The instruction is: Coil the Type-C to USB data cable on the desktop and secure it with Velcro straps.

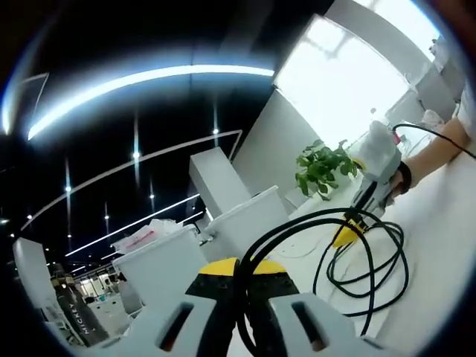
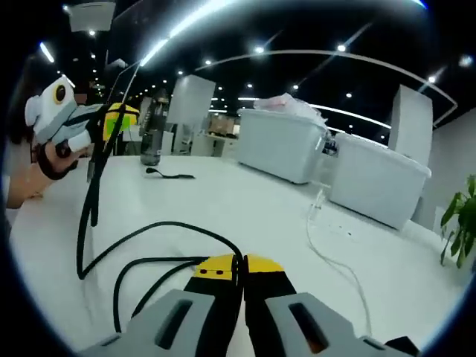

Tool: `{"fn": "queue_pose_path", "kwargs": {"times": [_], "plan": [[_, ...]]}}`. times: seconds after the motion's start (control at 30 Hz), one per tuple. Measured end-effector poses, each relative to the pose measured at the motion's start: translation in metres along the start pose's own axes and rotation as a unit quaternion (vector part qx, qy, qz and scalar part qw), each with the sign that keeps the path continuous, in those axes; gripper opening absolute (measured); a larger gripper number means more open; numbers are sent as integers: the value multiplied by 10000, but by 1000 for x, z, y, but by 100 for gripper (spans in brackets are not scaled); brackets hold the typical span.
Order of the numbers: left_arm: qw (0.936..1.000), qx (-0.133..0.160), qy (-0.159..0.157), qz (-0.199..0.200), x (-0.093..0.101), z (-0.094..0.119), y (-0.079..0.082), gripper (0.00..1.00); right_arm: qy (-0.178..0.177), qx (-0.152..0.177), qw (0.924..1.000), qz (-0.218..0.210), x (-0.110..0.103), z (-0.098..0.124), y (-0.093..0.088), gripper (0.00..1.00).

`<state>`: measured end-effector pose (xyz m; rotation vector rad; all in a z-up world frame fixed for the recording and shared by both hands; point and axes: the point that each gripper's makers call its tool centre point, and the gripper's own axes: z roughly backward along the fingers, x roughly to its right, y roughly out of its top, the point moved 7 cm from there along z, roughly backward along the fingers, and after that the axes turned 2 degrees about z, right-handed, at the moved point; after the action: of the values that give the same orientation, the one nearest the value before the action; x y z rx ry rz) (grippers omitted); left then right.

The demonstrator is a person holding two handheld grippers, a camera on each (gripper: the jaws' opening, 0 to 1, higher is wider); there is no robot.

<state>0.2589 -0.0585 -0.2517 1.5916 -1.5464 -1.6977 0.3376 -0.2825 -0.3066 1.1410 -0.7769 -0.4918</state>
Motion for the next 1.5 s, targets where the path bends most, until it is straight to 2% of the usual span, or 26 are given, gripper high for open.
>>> {"fn": "queue_pose_path", "kwargs": {"times": [0.13, 0.2, 0.27, 0.47, 0.53, 0.63, 0.77, 0.9, 1.07, 1.17, 1.33, 1.4, 1.43, 1.47, 1.5], "plan": [[9999, 13, -77, 79, 2, -1, -1, 4, -118, 339, 9994, 1, -1, 5, 13, 3], [9990, 138, -240, 352, 7, -2, 0, 4, -385, 488, 9972, 413, 2, 7, 18, 3], [9973, 265, -384, 566, 9, -3, 2, 4, -419, 570, 9968, 377, 1, 10, 19, 2], [9970, 382, -563, 374, 17, -4, 3, 4, -204, 1293, 9911, -243, -5, 22, 45, 2], [9965, 412, -631, 353, 23, -4, 4, 4, -53, 1489, 9876, -496, -12, 26, 52, 2], [9965, 429, -705, 107, 30, -5, 4, 5, 183, 1774, 9807, -797, -22, 31, 62, 2], [9962, 436, -747, 20, 33, -6, 4, 5, 245, 1911, 9789, -681, -32, 35, 68, 2], [9950, 465, -877, 92, 37, -6, 3, 5, 363, 2001, 9773, -602, -42, 37, 73, 2], [9961, 397, -788, 39, 37, -7, 0, 9, 616, 2124, 9731, -648, -50, 40, 78, 2], [9971, 351, -675, 28, 34, -7, -1, 10, 836, 2193, 9697, -681, -56, 41, 80, 2], [9971, 353, -668, 54, 35, -6, -1, 14, 1491, 2264, 9573, -1003, -68, 42, 82, 2], [9968, 368, -704, 33, 38, -5, -1, 13, 1690, 2261, 9522, -1169, -71, 43, 82, 2], [9967, 371, -727, -43, 40, -4, 0, 6, 1745, 2233, 9513, -1211, -72, 42, 82, 2], [9964, 274, -754, -262, 39, -3, -1, 5, 1727, 2222, 9520, -1202, -72, 42, 82, 2], [9960, 228, -813, -287, 41, -3, -1, 5, 1737, 2202, 9526, -1177, -73, 41, 81, 2]]}}
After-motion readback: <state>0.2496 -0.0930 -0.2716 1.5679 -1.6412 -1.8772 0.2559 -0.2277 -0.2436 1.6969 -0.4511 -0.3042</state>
